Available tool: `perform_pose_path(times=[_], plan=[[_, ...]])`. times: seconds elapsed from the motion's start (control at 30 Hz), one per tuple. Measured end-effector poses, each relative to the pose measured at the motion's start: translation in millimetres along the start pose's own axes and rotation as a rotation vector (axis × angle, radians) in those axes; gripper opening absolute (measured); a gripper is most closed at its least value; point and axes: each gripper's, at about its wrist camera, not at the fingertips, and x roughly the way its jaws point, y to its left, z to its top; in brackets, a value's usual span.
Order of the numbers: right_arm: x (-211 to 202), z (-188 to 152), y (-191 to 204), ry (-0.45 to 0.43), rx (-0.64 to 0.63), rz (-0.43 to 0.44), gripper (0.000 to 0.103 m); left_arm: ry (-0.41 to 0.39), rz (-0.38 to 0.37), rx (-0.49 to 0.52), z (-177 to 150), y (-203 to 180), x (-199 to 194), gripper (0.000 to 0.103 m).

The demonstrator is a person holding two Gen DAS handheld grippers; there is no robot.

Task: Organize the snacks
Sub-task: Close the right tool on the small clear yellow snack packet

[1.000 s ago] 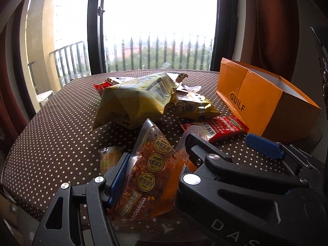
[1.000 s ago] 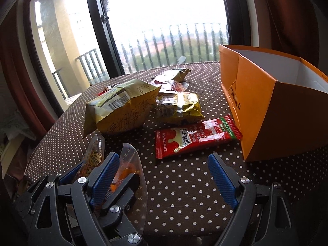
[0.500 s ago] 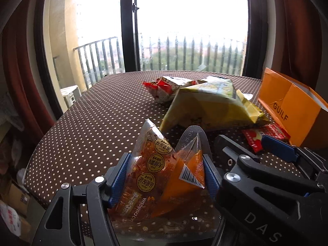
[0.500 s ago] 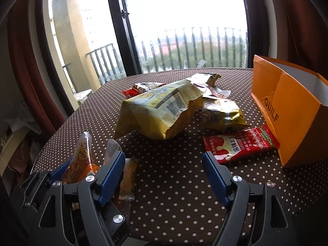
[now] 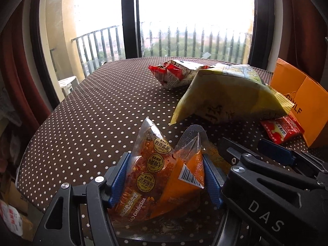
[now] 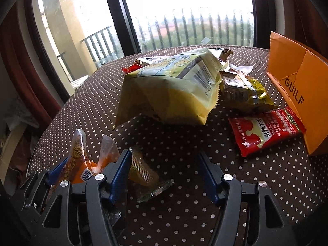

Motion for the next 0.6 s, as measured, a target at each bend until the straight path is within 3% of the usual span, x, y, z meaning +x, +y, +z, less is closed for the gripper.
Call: perform_pose_path(times=[0.1,0.4,0.5,0.6], plan=[[0.1,1.7,-8.0,0.002,0.023,-0.001,0.068,0.000,-0.010,0.026,2.9,-2.5,2.7,0.069],[14.7,3.8,9.4,0.029,-0.031,0.046,0.068,-0.001,0.091,0.056,3.9,10.5,3.4,0.069],[20.2,4.7,11.5,0.045,-0.044,0.035,0.064,0.002,0.092,0.068,4.2,10.3,4.9,0.069],[22.3,6.0,17.9,0.065,-0.075,0.040,0.051,0.003,0.102,0.085,3.5,6.4,5.3,0.070]])
